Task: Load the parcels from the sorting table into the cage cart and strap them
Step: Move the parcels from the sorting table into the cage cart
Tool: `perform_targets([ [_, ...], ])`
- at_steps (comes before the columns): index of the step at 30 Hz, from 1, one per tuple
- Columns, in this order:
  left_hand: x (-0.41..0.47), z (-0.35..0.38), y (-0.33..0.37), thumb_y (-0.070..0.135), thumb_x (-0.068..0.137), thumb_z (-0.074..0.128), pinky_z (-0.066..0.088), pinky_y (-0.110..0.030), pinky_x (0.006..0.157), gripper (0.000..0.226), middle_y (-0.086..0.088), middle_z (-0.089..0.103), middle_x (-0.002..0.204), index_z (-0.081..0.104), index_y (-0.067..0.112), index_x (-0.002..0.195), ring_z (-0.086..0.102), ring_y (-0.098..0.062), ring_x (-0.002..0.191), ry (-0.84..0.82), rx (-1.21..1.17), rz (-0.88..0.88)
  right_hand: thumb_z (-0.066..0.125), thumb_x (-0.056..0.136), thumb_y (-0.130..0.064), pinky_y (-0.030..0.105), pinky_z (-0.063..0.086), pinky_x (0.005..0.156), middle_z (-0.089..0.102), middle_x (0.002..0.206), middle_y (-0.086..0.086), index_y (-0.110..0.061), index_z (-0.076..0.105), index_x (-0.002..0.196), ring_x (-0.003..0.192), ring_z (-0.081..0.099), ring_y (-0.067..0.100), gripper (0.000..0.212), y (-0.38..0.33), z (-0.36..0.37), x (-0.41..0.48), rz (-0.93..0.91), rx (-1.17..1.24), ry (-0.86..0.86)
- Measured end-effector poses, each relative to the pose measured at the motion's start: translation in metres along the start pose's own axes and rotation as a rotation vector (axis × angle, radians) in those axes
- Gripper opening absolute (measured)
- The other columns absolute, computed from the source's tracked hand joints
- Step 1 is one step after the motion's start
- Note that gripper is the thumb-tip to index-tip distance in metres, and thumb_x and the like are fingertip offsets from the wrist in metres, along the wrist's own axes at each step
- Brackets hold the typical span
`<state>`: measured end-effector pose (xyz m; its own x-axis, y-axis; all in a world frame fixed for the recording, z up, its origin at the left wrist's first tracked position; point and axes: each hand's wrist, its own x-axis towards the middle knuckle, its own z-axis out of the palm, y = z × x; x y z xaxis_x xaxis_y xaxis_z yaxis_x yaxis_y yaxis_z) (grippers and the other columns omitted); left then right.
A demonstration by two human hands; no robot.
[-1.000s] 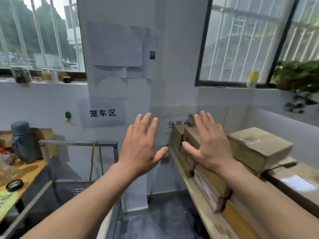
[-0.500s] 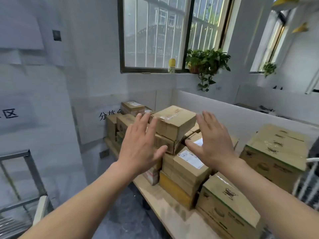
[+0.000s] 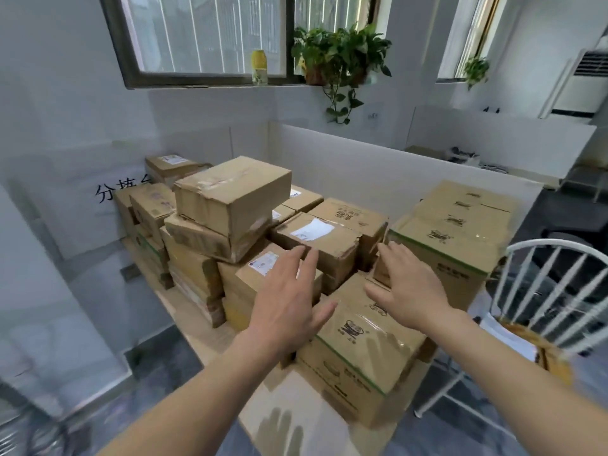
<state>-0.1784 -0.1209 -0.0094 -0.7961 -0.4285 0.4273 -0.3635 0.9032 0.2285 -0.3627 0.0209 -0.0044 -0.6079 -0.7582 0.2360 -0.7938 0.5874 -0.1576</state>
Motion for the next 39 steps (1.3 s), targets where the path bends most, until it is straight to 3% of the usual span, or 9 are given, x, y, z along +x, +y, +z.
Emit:
perform_targets([
  [3,0.001,0.046,0.023,0.062,0.089,0.051,0.029,-0.03,0.112,0.082,0.001,0.022,0.155,0.018,0.022,0.153,0.023,-0.016,0.14,-0.089,-0.069,-0.069,0.049,0.093,-0.062,0.04,0.022,0.122,0.016,0.166,0.0,-0.022,0.014,0.159,0.152,0.014,0.019,0.085,0.042,0.035,0.006,0.03,-0.009,-0.173],
  [8,-0.002,0.11,0.044,0.063,0.089,0.052,0.032,-0.031,0.111,0.081,0.0,0.019,0.157,0.02,0.024,0.152,0.023,-0.018,0.142,-0.252,-0.085,-0.192,0.052,0.09,-0.065,0.039,0.028,0.119,0.026,0.163,0.001,-0.023,0.022,0.157,0.149,0.024,0.019,0.085,0.085,0.084,0.012,0.08,-0.033,-0.346],
  [15,-0.018,0.166,0.054,0.068,0.087,0.046,0.041,-0.041,0.104,0.068,-0.006,0.024,0.149,0.043,0.022,0.136,0.027,-0.028,0.134,-0.487,0.021,-0.288,0.051,0.084,-0.071,0.041,0.037,0.112,0.04,0.154,0.003,-0.023,0.031,0.152,0.14,0.037,0.024,0.085,0.121,0.122,0.013,0.082,-0.031,-0.462],
  [20,-0.03,0.178,0.051,0.072,0.084,0.043,0.038,-0.039,0.104,0.065,-0.003,0.03,0.14,0.049,0.026,0.13,0.023,-0.024,0.133,-0.469,0.032,-0.304,0.042,0.084,-0.078,0.049,0.025,0.119,0.023,0.163,0.009,-0.026,0.028,0.154,0.149,0.021,0.03,0.088,0.127,0.133,0.013,0.076,-0.074,-0.485],
  [25,-0.038,0.176,0.05,0.071,0.085,0.043,0.035,-0.043,0.109,0.064,-0.004,0.024,0.147,0.048,0.029,0.133,0.023,-0.028,0.134,-0.479,-0.03,-0.379,0.043,0.072,-0.086,0.046,0.039,0.106,0.039,0.147,0.01,-0.033,0.031,0.15,0.131,0.038,0.033,0.095,0.125,0.133,0.013,0.114,-0.085,-0.466],
  [29,-0.058,0.171,0.047,0.064,0.088,0.049,0.031,-0.036,0.115,0.062,-0.002,0.014,0.154,0.047,0.023,0.135,0.025,-0.025,0.14,-0.446,-0.181,-0.449,0.052,0.066,-0.088,0.042,0.046,0.095,0.044,0.129,0.007,-0.035,0.036,0.139,0.116,0.042,0.026,0.092,0.12,0.129,0.002,0.144,-0.025,-0.504],
  [34,-0.1,0.159,0.038,0.047,0.092,0.057,0.033,-0.028,0.11,0.047,-0.004,-0.004,0.161,0.047,0.025,0.131,0.03,-0.027,0.142,-0.352,-0.324,-0.526,0.063,0.055,-0.086,0.038,0.051,0.086,0.043,0.115,0.0,-0.032,0.035,0.129,0.097,0.054,0.02,0.096,0.093,0.127,-0.026,0.187,0.084,-0.561],
  [39,-0.152,0.138,0.023,0.037,0.09,0.062,0.04,-0.026,0.101,0.049,-0.004,0.014,0.155,0.043,0.03,0.134,0.046,-0.021,0.126,-0.292,-0.471,-0.619,0.071,0.056,-0.078,0.038,0.048,0.083,0.046,0.115,-0.003,-0.029,0.034,0.124,0.097,0.051,0.018,0.092,0.051,0.125,-0.066,0.2,0.144,-0.553],
])
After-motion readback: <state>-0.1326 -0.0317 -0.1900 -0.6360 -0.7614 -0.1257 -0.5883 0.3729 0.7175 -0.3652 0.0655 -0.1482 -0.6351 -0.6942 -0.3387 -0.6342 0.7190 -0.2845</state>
